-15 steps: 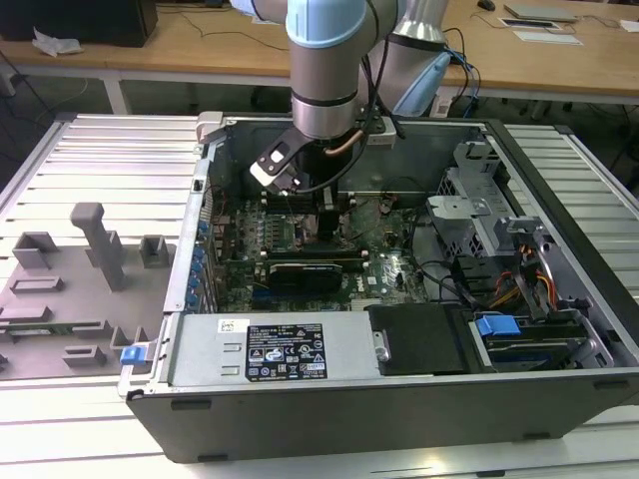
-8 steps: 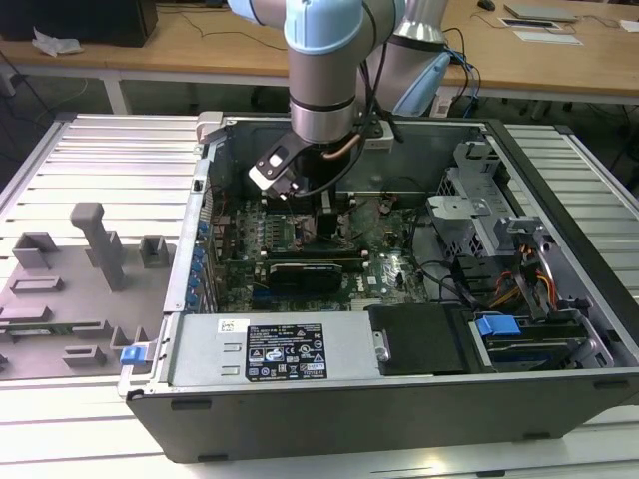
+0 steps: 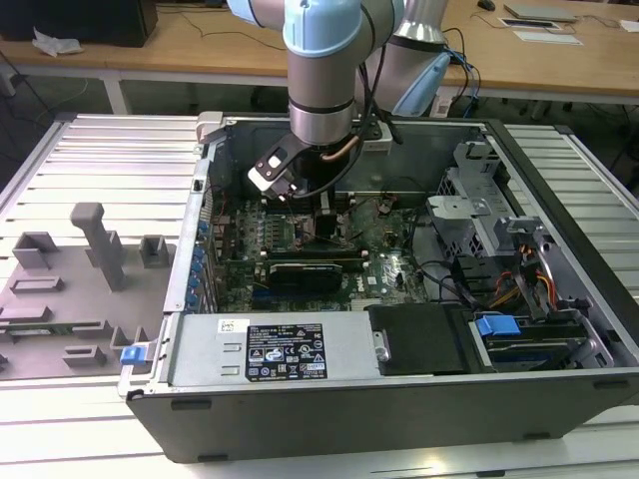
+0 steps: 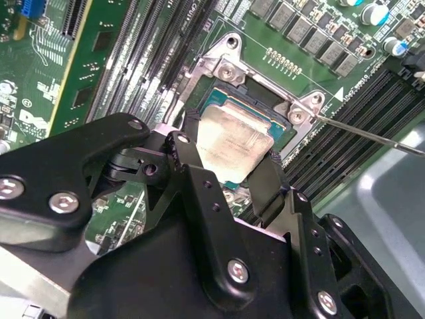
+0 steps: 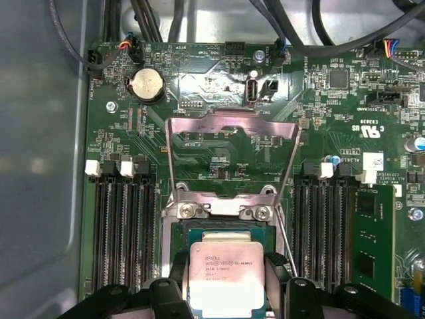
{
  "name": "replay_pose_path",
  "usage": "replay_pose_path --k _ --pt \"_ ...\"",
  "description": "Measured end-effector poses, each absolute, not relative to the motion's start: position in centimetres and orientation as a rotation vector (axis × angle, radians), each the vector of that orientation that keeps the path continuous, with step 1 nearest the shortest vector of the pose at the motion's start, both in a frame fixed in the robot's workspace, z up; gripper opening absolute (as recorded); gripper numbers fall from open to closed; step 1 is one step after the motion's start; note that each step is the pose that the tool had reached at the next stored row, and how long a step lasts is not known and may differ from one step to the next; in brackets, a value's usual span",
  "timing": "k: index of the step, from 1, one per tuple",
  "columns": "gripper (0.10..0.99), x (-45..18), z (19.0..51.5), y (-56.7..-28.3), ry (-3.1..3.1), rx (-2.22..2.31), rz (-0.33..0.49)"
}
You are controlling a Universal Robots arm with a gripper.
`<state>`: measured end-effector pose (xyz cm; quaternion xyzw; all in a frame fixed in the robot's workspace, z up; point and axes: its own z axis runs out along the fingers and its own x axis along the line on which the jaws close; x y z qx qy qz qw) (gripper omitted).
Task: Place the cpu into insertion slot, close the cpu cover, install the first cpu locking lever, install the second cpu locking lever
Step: 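Place the cpu into insertion slot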
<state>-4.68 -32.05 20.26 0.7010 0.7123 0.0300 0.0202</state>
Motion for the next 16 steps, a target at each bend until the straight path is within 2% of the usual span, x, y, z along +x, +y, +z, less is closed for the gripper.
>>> replay_pose_path --k 16 --pt "0.541 -4.69 19.86 -31.86 2.187 2.197 0.094"
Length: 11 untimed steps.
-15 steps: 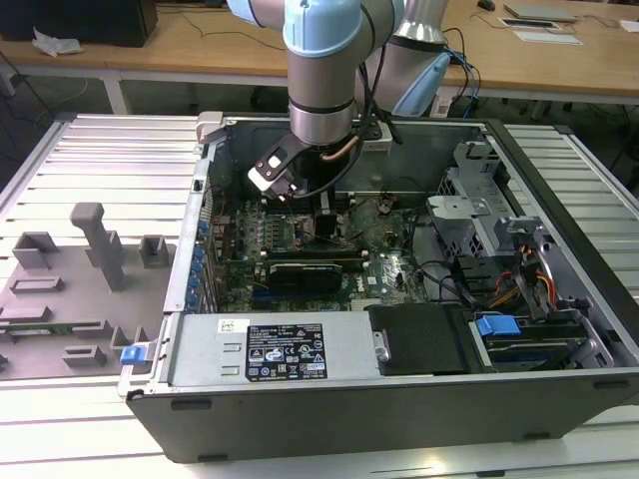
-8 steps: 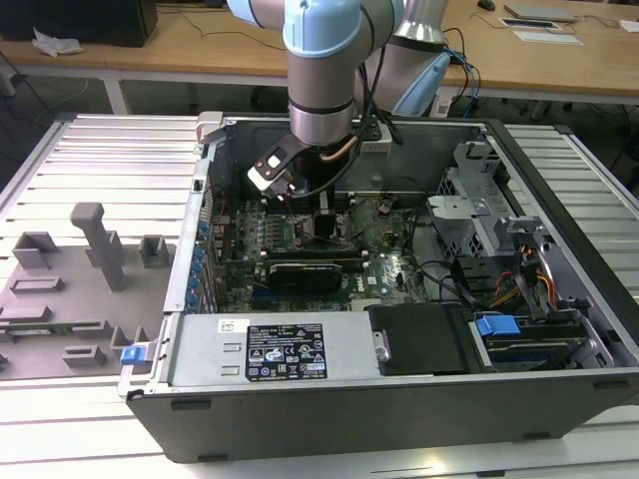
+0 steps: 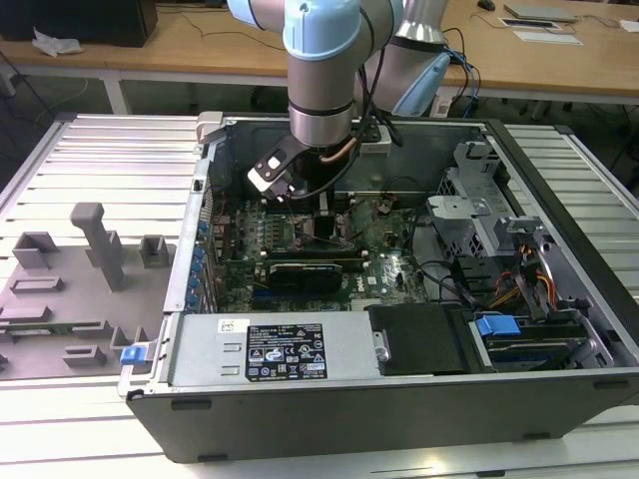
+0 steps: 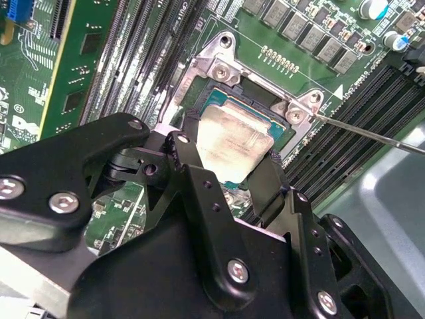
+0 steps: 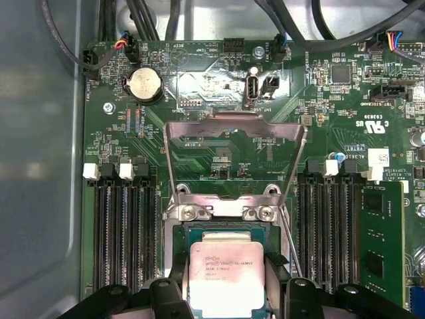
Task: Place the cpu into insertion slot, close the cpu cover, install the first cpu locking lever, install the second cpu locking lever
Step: 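Place the cpu into insertion slot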
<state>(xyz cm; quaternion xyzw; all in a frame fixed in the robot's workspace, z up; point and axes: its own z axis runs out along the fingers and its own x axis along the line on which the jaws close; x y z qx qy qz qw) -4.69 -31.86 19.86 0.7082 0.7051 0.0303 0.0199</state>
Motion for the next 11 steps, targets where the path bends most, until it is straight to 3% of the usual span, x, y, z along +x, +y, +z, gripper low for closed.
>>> replay_pose_path --k 4,5,11 --pt "0.553 -4.69 19.86 -31.86 2.187 2.197 0.094" --pt "0.616 -4.69 19.86 -31.86 2.187 2.197 0.094" --pt "0.616 -4.68 20.16 -31.86 2.187 2.197 0.094"
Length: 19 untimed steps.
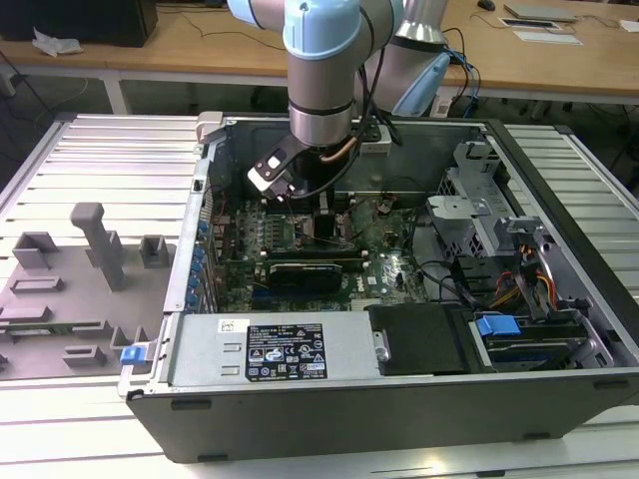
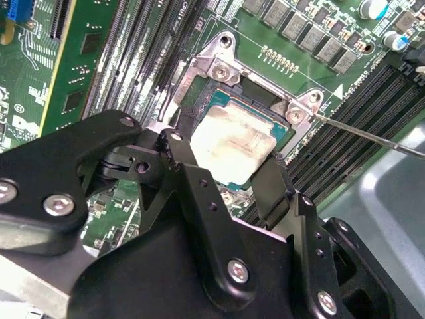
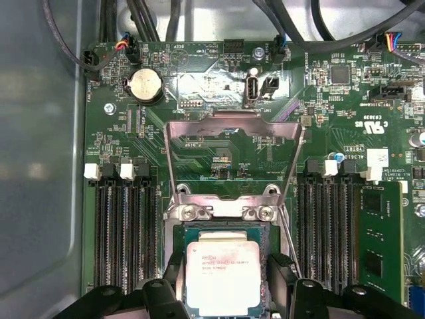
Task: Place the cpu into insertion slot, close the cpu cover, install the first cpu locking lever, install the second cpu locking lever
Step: 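Place the cpu into insertion slot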
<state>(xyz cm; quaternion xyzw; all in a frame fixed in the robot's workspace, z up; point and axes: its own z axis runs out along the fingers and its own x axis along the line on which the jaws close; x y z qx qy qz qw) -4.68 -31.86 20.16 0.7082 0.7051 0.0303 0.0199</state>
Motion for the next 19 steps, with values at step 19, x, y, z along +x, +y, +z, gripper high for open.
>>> replay_pose_path --k 19 --pt "0.604 -4.68 20.72 -31.86 2.179 2.187 0.073"
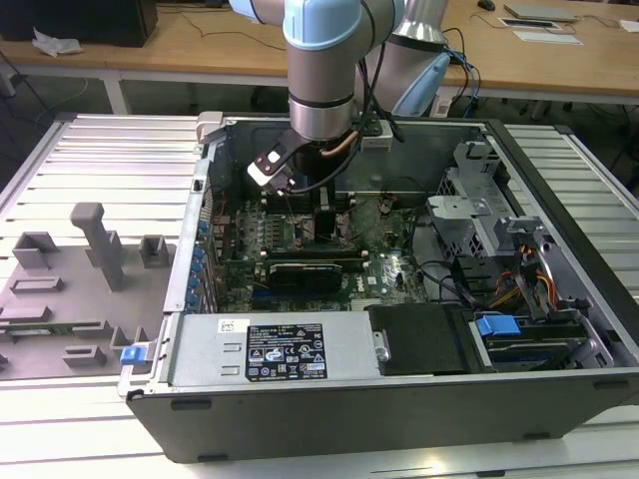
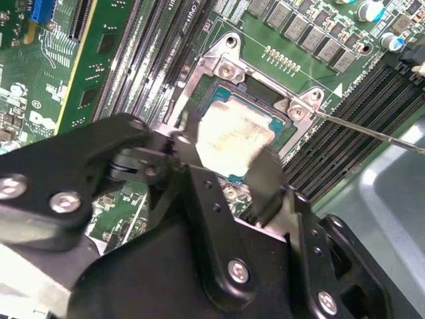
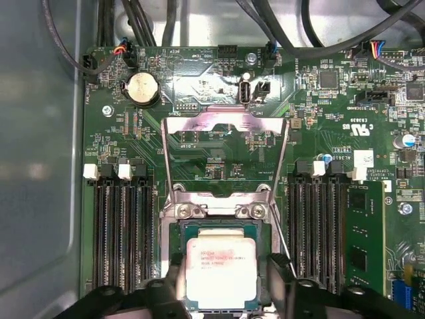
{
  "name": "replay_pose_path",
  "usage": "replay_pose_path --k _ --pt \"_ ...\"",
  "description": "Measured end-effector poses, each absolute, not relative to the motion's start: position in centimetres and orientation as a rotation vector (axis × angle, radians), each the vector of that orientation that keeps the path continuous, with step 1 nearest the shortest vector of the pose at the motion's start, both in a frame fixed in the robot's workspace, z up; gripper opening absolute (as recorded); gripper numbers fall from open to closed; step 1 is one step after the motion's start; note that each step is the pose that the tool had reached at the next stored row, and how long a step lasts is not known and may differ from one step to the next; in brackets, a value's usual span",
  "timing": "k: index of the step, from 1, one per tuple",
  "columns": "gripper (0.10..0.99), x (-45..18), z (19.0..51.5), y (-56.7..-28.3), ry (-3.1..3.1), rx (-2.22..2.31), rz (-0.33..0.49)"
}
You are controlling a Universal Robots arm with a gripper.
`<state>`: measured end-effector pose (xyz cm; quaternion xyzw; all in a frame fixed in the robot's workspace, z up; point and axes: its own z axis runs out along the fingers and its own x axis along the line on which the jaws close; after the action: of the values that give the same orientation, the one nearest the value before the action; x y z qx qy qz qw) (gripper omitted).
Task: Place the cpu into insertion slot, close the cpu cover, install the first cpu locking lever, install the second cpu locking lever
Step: 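Place the cpu into insertion slot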
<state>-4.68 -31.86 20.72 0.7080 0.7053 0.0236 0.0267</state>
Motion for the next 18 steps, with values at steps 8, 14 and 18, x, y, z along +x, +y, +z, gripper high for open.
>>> replay_pose_path --k 8,14,18 --pt "0.11 -4.69 20.78 -31.86 2.179 2.187 0.073" --pt "0.106 -4.69 20.82 -31.86 2.179 2.188 0.073" --pt "0.106 -4.69 20.84 -31.86 2.187 2.197 0.094"
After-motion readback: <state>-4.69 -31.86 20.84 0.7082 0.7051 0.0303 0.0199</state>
